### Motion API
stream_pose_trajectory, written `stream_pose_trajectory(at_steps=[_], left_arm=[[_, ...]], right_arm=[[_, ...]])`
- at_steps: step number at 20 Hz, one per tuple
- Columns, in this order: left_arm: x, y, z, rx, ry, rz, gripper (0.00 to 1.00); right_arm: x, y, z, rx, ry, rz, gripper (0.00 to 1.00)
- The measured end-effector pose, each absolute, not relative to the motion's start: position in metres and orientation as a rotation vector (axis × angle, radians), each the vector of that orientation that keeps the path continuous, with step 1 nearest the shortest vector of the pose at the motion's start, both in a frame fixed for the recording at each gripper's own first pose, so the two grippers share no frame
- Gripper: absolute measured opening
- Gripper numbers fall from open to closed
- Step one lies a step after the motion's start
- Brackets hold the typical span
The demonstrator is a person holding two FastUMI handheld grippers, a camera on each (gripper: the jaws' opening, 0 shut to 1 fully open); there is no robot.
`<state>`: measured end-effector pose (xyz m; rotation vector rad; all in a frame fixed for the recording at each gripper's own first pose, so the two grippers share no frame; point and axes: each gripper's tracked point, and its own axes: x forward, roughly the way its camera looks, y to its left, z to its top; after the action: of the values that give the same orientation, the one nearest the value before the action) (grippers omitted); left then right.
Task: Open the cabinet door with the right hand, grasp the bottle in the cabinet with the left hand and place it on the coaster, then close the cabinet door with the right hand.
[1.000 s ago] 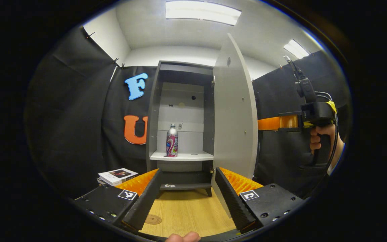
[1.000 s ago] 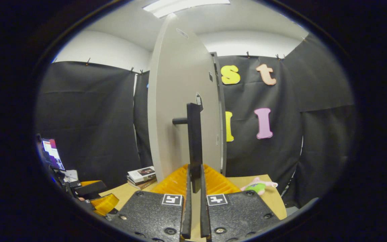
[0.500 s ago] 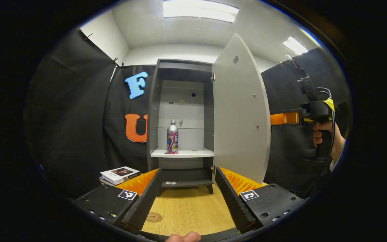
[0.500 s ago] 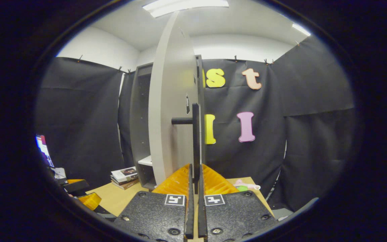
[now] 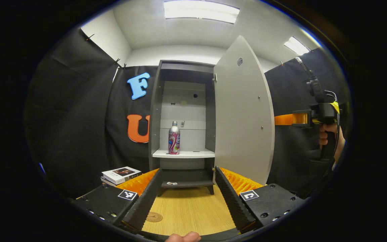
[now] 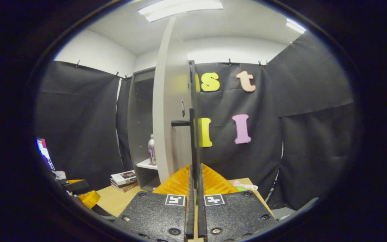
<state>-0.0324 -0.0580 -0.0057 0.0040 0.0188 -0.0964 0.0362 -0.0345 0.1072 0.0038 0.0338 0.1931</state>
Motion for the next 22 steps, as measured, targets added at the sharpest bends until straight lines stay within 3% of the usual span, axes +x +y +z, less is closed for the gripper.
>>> stream_pose_trajectory(at_steps=[4, 8, 9, 11, 13, 16, 22], left_arm=[[-0.028, -0.055, -0.01, 0.003, 0.036, -0.083, 0.95], [-0.02, -0.049, -0.011, 0.029, 0.028, -0.072, 0.95], [-0.017, -0.046, -0.013, 0.037, 0.032, -0.066, 0.95], [-0.007, -0.041, -0.007, 0.052, 0.021, -0.063, 0.95], [0.007, -0.035, 0.006, 0.067, -0.013, -0.054, 0.95], [0.042, -0.035, 0.027, 0.068, -0.059, -0.067, 0.95], [0.159, -0.023, 0.058, 0.103, -0.136, -0.042, 0.95]], right_arm=[[0.034, -0.056, 0.096, -0.044, 0.049, 0.128, 0.07], [0.033, -0.061, 0.083, 0.001, 0.077, 0.137, 0.07], [0.033, -0.063, 0.08, 0.01, 0.078, 0.136, 0.28], [0.034, -0.067, 0.077, 0.018, 0.075, 0.131, 0.57], [0.035, -0.065, 0.076, 0.034, 0.071, 0.142, 0.71], [0.037, -0.063, 0.074, 0.05, 0.067, 0.154, 0.81], [0.035, -0.067, 0.083, 0.047, 0.029, 0.148, 0.82]])
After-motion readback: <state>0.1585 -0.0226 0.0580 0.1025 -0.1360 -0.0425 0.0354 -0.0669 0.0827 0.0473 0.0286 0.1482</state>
